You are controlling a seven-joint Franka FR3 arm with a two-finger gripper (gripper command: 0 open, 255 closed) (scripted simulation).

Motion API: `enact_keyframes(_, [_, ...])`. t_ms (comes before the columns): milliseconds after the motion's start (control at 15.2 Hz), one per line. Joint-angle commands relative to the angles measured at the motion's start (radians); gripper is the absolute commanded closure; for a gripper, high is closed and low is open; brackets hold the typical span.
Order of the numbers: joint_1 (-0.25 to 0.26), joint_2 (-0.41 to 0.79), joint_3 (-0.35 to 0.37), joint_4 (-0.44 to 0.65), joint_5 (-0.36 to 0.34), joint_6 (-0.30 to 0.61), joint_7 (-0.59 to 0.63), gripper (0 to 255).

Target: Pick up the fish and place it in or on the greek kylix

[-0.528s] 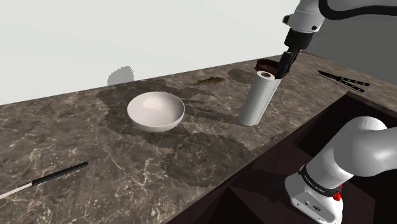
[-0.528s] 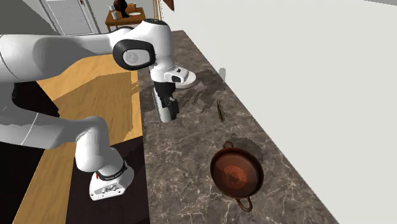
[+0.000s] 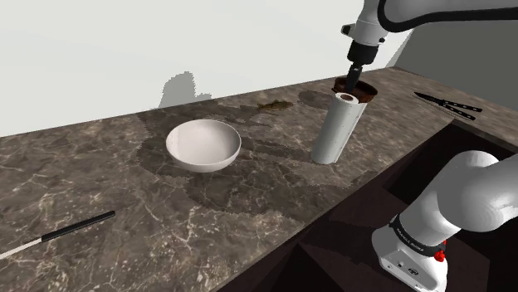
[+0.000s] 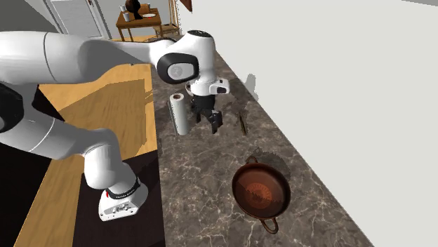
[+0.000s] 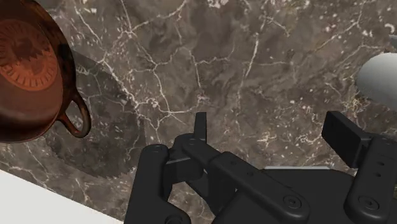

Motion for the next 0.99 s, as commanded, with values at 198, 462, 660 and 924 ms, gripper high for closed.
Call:
enact_keyframes(198, [0.053,0.185,-0.045,0.094,0.005,0.102,-0.213,0])
enact_keyframes(462, [0.088,0.334,-0.063,0.190,0.029,0.160,-0.380,0])
enact_keyframes(660, [0.107,0.442,-0.064,0.270,0.052,0.191,-0.502,0])
enact_keyframes(924, [0.126,0.579,-0.050,0.382,0.084,0.219,-0.655,0])
